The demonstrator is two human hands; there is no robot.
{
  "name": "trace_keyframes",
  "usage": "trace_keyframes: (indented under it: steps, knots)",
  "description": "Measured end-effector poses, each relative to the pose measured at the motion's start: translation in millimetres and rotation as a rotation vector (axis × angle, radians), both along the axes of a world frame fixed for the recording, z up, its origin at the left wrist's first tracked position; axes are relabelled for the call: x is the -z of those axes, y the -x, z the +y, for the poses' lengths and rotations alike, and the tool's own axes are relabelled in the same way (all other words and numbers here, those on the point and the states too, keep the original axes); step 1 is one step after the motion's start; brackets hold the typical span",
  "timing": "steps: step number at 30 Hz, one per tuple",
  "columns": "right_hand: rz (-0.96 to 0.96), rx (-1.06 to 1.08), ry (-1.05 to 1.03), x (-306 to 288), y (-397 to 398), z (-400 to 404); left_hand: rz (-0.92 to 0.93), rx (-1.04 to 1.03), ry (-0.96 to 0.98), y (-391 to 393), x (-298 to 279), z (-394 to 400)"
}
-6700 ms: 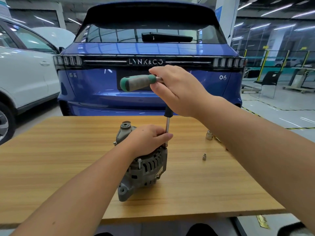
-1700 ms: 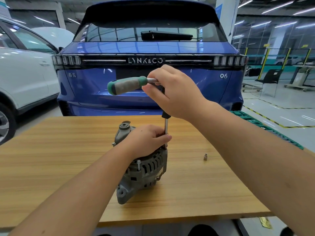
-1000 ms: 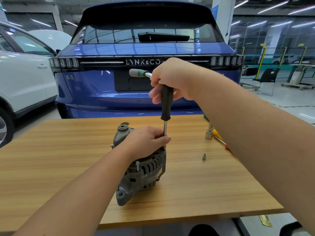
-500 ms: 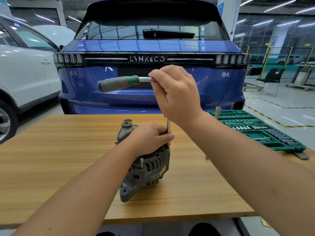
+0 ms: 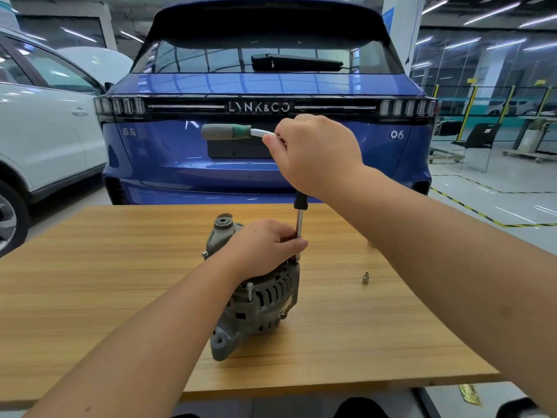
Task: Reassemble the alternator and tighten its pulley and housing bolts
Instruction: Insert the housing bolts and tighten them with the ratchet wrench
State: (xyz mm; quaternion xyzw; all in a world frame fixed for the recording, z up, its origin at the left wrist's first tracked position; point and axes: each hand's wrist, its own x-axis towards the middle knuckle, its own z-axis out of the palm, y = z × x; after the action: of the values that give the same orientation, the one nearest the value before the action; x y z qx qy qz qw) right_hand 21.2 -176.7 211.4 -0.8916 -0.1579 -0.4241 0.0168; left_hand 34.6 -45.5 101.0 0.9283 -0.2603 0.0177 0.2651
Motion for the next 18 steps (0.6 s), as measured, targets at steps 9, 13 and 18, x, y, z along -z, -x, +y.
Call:
trace_keyframes:
  steps: [9, 13, 18]
  knots:
    - [0.715, -0.063, -0.446, -42, 13, 1, 0.010, 0.016, -0.008, 2, -2, -1]
    - [0.986, -0.366, -1.150, -36, 13, -5, 0.026, 0.006, 0.014, 2, -2, -1]
    - [0.935, -0.754, -1.647, 2, 4, 2, 0.056, -0.017, 0.046, 0, -1, 0]
